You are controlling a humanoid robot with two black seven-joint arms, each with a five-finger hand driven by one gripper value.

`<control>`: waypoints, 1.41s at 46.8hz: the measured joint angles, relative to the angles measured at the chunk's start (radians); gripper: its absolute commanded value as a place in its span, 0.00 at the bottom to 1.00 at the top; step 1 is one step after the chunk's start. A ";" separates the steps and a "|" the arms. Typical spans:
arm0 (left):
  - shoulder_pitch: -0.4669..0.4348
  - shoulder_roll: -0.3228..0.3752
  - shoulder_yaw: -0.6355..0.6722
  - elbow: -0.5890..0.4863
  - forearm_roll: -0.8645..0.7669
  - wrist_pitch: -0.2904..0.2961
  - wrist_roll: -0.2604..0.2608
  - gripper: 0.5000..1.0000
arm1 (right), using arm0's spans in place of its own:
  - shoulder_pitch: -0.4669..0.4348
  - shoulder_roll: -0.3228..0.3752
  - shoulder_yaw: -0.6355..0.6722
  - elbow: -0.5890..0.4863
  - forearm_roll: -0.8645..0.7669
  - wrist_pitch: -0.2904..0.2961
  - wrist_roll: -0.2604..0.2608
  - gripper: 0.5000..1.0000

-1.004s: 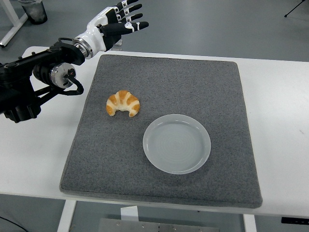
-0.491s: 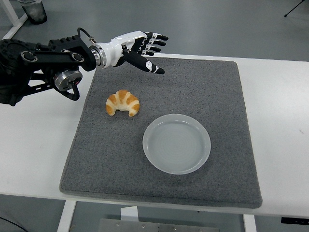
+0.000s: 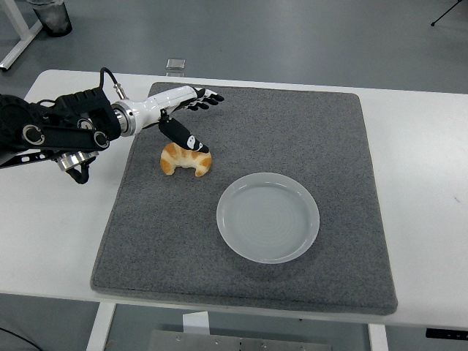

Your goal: Place the bread on the plate

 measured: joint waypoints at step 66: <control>0.260 -0.057 -0.084 0.197 0.164 0.095 -0.084 0.91 | 0.000 0.000 0.000 0.001 0.001 0.000 0.000 0.91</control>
